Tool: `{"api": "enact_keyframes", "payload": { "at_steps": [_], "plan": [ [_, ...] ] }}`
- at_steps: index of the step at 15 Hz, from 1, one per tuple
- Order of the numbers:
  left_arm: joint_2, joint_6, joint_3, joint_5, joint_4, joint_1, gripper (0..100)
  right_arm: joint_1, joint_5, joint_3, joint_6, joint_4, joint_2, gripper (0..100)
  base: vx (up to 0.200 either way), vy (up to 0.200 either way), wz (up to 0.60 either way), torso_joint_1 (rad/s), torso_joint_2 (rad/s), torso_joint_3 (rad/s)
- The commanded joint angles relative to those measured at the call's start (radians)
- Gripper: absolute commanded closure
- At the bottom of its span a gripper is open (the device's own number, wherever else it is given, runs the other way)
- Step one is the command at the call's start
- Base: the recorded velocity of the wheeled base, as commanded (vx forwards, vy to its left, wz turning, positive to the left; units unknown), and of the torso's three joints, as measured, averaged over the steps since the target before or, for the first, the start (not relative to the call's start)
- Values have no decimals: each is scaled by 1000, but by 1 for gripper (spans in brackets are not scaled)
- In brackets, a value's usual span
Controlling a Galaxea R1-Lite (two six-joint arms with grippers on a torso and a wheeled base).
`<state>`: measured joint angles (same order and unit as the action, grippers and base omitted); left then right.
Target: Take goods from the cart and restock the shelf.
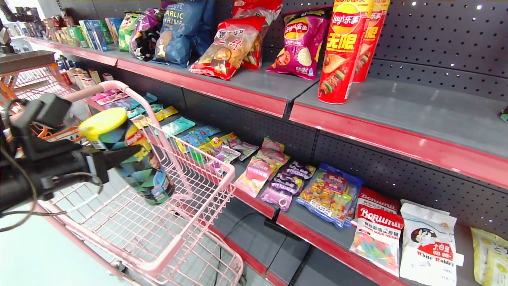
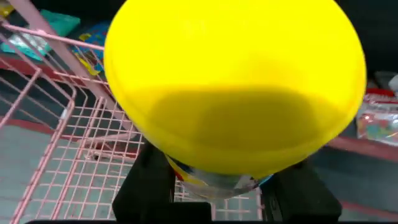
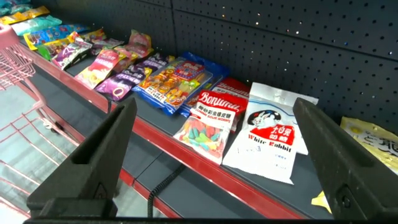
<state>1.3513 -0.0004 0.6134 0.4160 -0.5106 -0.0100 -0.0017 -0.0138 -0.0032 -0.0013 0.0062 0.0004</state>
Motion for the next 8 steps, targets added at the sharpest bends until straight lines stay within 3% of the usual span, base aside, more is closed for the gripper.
{"api": "enact_keyframes", "payload": {
  "at_steps": [1, 4, 6, 8],
  "plan": [
    [-505, -67, 29, -46, 293, 64, 100, 0, 0, 0, 0, 0, 0, 0, 0, 0, 0, 0, 0, 0],
    [-598, -66, 6, -192, 304, 74, 100, 0, 0, 0, 3, 0, 0, 0, 0, 0, 0, 4, -19, -12],
    [-626, -66, -4, -244, 343, 74, 100, 0, 0, 0, 0, 0, 0, 0, 0, 0, 0, 90, -317, -217],
    [-650, -64, -24, -259, 377, 74, 100, 0, 0, 0, -2, 0, 1, 0, 0, 0, 0, 141, -447, -303]
  ]
}}
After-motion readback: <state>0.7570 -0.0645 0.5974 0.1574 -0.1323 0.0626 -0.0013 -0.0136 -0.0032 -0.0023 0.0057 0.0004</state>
